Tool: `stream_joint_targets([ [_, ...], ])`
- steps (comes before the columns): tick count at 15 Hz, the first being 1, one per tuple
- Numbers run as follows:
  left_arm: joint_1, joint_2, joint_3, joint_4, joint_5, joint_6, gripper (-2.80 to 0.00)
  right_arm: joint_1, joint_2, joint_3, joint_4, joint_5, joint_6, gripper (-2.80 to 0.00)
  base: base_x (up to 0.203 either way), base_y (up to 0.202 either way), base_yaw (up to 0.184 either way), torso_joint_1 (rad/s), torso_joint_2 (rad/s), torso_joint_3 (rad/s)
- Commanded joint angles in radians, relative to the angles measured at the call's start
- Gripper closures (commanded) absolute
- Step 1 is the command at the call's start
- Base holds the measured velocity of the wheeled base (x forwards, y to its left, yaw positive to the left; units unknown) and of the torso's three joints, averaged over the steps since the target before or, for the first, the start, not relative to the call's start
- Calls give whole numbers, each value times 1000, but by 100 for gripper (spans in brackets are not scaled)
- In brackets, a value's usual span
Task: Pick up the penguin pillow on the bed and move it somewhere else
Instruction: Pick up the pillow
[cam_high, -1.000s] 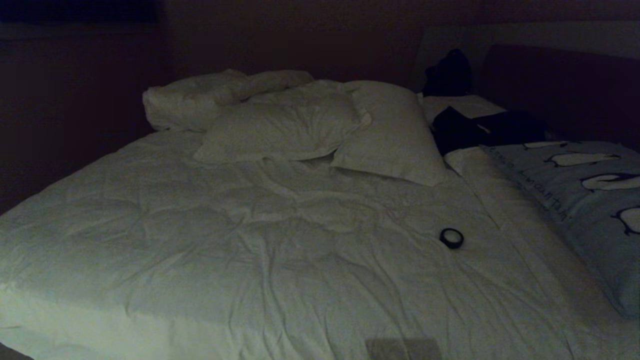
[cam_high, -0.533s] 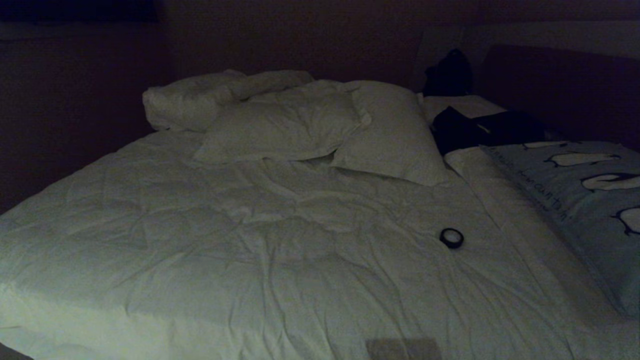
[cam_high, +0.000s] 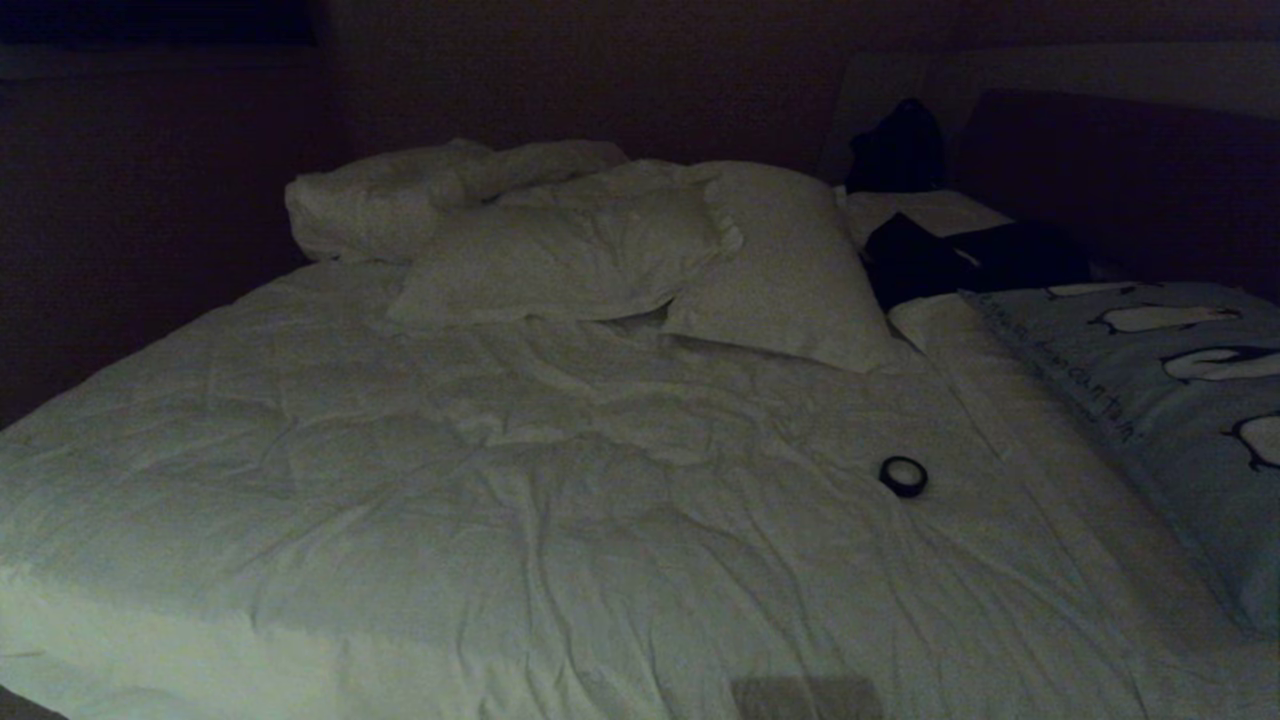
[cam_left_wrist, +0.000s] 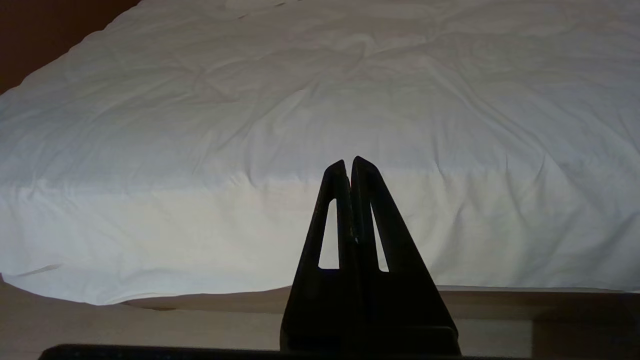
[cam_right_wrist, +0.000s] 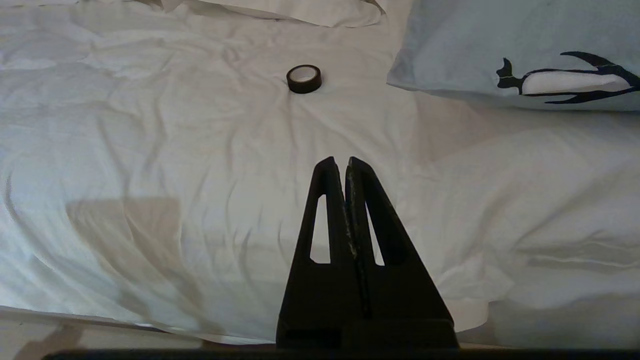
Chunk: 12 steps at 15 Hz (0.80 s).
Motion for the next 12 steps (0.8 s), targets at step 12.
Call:
stream_joint_targets([
  [12,0,-2,2,0,0,1,0,1,-1,1,0,0,-1,0,0,0,0,0,0,0],
])
